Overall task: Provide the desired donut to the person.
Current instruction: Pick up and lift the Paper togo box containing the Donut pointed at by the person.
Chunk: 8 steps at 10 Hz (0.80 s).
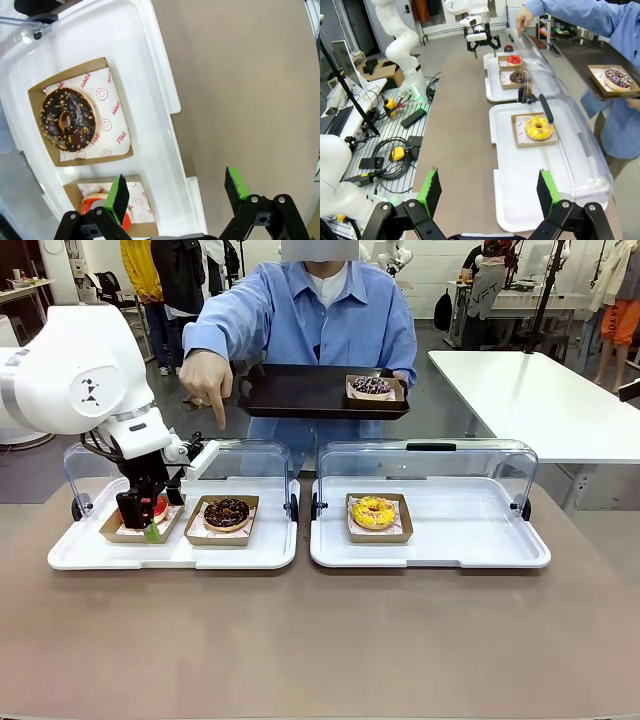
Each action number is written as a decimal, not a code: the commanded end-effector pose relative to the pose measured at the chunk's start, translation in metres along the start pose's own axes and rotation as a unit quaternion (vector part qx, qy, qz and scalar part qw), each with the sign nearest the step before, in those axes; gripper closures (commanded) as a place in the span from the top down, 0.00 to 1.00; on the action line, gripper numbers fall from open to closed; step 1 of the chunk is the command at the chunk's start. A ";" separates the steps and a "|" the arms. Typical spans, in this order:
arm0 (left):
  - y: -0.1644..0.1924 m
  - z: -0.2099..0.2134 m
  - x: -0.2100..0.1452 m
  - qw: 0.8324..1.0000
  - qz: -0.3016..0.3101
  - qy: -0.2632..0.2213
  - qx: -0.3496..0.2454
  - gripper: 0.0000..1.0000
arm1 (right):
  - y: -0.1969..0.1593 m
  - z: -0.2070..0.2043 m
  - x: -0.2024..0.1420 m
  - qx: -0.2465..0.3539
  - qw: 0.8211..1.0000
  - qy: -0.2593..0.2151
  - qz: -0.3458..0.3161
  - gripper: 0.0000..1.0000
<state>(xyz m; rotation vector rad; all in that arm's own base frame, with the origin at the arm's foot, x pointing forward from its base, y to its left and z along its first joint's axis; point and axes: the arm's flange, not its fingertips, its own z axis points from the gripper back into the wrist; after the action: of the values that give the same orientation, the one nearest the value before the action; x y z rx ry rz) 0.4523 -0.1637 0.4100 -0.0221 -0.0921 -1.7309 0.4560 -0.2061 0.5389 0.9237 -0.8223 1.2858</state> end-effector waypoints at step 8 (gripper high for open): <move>0.037 -0.062 0.023 0.998 0.013 0.057 0.007 1.00 | -0.001 0.001 0.001 0.004 1.000 -0.004 0.001 1.00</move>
<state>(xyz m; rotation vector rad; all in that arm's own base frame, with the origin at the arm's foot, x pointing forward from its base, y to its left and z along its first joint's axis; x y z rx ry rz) 0.4803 -0.1930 0.3534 0.0527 -0.0204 -1.7212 0.4561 -0.2061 0.5389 0.9238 -0.8223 1.2858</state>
